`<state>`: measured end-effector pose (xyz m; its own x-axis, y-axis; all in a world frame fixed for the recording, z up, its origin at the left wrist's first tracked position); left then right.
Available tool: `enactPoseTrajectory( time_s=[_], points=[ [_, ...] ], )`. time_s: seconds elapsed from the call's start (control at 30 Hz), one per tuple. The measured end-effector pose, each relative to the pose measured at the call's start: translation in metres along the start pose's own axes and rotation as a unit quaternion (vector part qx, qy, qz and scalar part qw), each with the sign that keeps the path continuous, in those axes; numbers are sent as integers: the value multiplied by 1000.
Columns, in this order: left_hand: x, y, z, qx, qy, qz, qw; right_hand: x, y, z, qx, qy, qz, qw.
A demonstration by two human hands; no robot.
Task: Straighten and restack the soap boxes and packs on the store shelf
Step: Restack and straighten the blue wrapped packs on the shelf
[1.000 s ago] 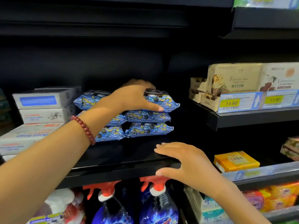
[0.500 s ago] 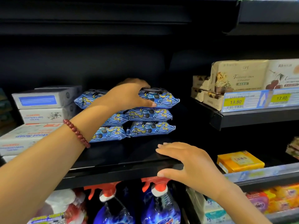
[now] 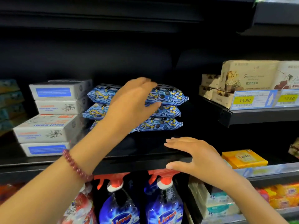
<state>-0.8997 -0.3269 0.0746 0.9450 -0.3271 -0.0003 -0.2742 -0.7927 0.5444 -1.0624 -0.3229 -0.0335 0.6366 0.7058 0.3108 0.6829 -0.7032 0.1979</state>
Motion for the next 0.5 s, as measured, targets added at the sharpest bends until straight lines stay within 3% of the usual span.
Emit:
enactPoseTrajectory(
  time_s=[0.13, 0.27, 0.4, 0.5],
  points=[
    [3, -80, 2, -81, -29, 12, 996, 18, 7, -25, -129, 81, -17, 988],
    [28, -130, 24, -26, -52, -38, 998, 55, 35, -48, -218, 49, -61, 973],
    [42, -150, 32, 16, -67, -59, 996, 92, 85, -68, -193, -16, -86, 977],
    [46, -154, 32, 22, -77, -63, 995, 107, 131, -65, -102, -159, -22, 982]
  ],
)
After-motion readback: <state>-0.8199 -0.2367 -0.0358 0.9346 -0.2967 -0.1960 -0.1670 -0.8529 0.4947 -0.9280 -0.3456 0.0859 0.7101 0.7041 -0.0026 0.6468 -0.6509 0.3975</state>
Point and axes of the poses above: each hand's wrist, its own y-axis towards the middle knuckle, its own z-axis out of the palm, x = y × z, the point moved 5 cm from there along y, towards the middle knuckle, and after that the axes turned 15 degrees about x, right-handed, at the moved point
